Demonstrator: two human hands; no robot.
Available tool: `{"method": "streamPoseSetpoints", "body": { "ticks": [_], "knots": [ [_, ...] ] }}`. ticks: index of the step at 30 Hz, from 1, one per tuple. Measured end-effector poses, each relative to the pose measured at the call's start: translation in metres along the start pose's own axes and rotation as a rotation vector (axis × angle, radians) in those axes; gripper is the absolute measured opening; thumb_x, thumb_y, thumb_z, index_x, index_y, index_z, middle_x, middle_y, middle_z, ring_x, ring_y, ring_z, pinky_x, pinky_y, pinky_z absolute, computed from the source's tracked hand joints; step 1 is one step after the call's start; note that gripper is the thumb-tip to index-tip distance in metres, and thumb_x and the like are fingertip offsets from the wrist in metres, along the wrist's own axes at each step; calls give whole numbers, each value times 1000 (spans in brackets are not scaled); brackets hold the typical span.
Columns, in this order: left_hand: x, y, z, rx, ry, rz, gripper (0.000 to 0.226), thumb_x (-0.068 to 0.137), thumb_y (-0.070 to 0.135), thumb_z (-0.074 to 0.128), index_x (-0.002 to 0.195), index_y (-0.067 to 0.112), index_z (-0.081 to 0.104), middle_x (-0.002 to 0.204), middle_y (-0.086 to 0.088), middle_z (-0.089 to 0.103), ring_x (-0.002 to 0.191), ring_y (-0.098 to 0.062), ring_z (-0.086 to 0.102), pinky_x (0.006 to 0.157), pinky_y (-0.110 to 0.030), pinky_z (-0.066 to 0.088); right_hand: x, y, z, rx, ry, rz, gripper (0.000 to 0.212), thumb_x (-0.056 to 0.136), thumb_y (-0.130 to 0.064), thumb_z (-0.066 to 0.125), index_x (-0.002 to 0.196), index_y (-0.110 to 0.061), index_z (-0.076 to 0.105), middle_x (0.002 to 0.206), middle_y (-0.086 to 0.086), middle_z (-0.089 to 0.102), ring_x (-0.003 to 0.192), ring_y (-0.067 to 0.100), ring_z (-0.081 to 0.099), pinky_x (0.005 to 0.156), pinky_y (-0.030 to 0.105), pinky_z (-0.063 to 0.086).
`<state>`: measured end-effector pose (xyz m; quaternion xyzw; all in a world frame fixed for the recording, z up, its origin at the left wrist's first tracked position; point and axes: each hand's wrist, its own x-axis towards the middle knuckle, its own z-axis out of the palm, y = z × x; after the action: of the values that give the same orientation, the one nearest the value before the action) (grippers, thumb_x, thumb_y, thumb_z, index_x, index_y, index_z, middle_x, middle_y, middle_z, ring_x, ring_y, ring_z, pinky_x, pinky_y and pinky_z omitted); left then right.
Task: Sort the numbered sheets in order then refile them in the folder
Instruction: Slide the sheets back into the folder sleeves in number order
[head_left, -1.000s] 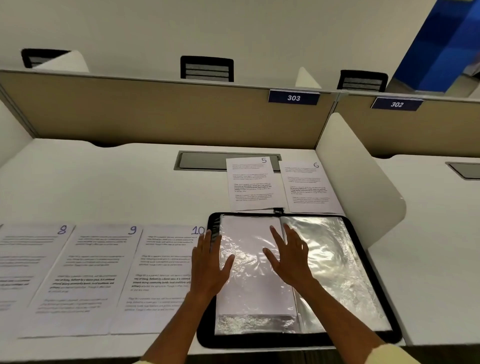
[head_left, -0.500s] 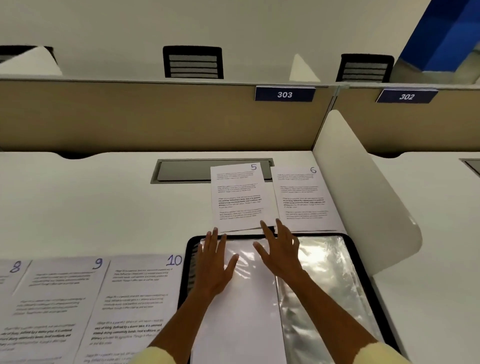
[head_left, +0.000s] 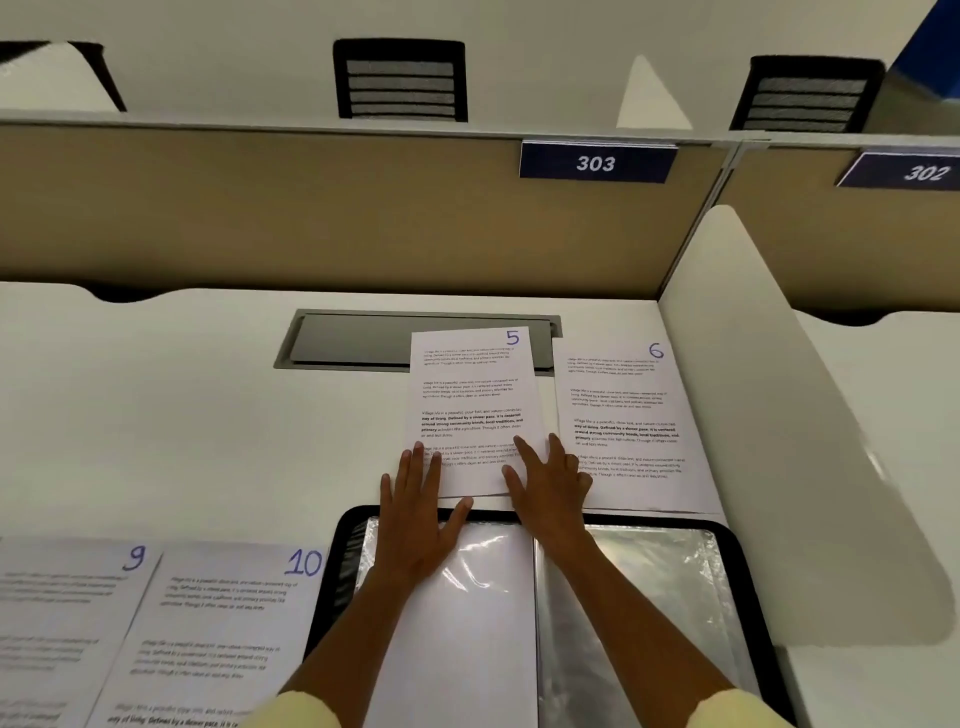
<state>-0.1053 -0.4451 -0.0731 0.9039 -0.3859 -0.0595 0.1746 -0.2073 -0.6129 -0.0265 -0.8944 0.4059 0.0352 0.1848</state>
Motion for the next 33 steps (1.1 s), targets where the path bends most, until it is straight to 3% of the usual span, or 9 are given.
{"method": "streamPoseSetpoints", "body": {
  "ticks": [4, 11, 15, 18, 21, 23, 26, 29, 33],
  "knots": [
    [-4, 2, 7, 63, 16, -3, 82, 93, 67, 29, 154, 13, 24, 164, -8, 10, 151, -25, 8, 120, -53, 15, 17, 0, 3, 158, 29, 50, 55, 101, -46, 45, 153, -32, 30, 154, 7, 31, 134, 28, 37, 109, 46, 26],
    [-3, 2, 9, 33, 64, -4, 82, 91, 66, 39, 153, 13, 29, 164, -6, 12, 151, -23, 9, 120, -51, 18, 24, -9, -1, 798, 165, 146, 78, 94, -15, 67, 156, -23, 22, 144, 9, 50, 132, 24, 49, 111, 40, 37],
    [-1, 2, 8, -18, 76, -7, 82, 90, 65, 39, 153, 14, 28, 164, -5, 12, 151, -22, 8, 120, -50, 17, 20, -7, -4, 836, 223, 167, 44, 89, -11, 73, 131, -7, 61, 119, 11, 68, 100, 19, 63, 98, 34, 52],
    [0, 1, 6, -67, 87, -5, 83, 90, 67, 36, 154, 16, 25, 164, -4, 10, 151, -21, 7, 122, -49, 14, 17, -3, -6, 830, 333, 169, 25, 89, -13, 73, 112, -3, 72, 107, 10, 73, 95, 22, 66, 93, 38, 55],
    [-2, 0, 3, -121, 93, 6, 85, 89, 70, 37, 154, 16, 24, 164, -3, 11, 151, -19, 6, 122, -46, 9, 7, 3, -17, 877, 409, 162, 16, 90, -10, 72, 104, -2, 74, 98, 6, 73, 86, 12, 62, 82, 6, 46],
    [0, -2, 1, -162, 77, 10, 88, 87, 73, 37, 154, 17, 23, 164, -2, 11, 151, -18, 4, 122, -43, 6, -1, 9, -25, 903, 436, 162, 16, 90, -9, 72, 104, -3, 74, 96, 1, 71, 87, 10, 60, 78, -2, 38],
    [2, -6, -7, -300, 32, -26, 92, 84, 74, 41, 155, 19, 20, 164, 0, 10, 151, -14, -1, 123, -45, 4, -19, 17, -33, 955, 460, 183, 14, 90, -14, 72, 103, -8, 75, 92, -7, 68, 85, 9, 61, 80, 13, 45],
    [-3, 8, -25, -627, 10, -176, 90, 85, 69, 52, 155, 22, 20, 163, 3, 13, 150, -9, -1, 123, -44, 9, -38, 23, -38, 1029, 494, 201, 12, 90, -18, 72, 100, -11, 75, 91, -6, 72, 84, 9, 64, 77, 20, 49],
    [-27, 42, -53, -997, 1, -278, 85, 82, 69, 56, 150, 23, 34, 155, 5, 34, 145, -12, 26, 117, -34, 26, -72, 30, -41, 1132, 552, 244, 8, 89, -20, 74, 91, -13, 73, 88, -3, 73, 87, 13, 68, 82, 29, 55]
  ]
}}
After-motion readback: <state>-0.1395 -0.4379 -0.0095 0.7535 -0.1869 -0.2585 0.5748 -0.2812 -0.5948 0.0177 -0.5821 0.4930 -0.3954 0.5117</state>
